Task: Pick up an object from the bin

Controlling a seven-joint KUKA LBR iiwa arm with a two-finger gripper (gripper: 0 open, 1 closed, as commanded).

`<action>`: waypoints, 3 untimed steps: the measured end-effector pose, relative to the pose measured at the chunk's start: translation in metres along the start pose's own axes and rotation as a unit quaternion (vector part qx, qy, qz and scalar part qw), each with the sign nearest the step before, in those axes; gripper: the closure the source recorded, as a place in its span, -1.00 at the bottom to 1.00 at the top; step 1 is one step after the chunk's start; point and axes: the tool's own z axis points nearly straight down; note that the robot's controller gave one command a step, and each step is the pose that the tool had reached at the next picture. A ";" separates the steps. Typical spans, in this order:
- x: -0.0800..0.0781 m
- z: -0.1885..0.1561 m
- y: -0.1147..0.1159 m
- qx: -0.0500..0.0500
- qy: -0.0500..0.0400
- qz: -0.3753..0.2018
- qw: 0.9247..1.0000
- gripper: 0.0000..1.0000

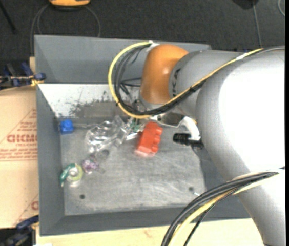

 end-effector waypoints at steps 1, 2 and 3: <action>0.058 0.007 0.010 -0.005 -0.006 0.010 1.000 -1.00; 0.056 0.003 0.011 -0.005 -0.003 0.011 1.000 1.00; 0.056 0.003 0.011 -0.005 -0.003 0.010 1.000 1.00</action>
Offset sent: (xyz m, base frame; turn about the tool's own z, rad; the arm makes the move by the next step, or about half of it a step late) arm -0.0386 0.0490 -0.0139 0.0249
